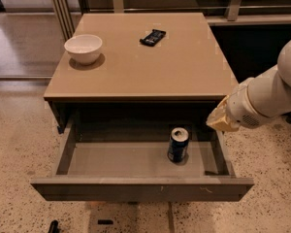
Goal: Pick pepsi can from top drawer and place on counter
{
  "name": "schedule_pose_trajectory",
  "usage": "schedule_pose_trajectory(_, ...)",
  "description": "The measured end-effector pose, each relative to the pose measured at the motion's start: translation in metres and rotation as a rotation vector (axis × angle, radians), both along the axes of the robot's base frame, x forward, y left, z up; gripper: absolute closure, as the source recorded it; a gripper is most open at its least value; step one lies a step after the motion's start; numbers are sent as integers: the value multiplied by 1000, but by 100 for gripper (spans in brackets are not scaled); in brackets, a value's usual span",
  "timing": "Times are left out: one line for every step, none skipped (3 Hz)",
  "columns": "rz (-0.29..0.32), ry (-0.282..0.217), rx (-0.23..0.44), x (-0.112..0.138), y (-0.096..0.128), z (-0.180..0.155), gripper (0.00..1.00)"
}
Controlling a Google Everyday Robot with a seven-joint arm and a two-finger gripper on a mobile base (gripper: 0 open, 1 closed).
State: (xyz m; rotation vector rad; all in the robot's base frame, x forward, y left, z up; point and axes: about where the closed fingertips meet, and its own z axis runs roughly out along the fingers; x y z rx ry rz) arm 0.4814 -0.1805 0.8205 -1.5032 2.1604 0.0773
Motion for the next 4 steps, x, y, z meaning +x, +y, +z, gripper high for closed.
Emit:
schedule_pose_trajectory(14,16,24,-4,9,-25,63)
schedule_pose_trajectory(6,32,74,-4,15,-55,32)
schedule_pose_trajectory(-8,49,118,-3,16,-75,17)
schedule_pose_trajectory(-22,35,158,-1,17,-88,15)
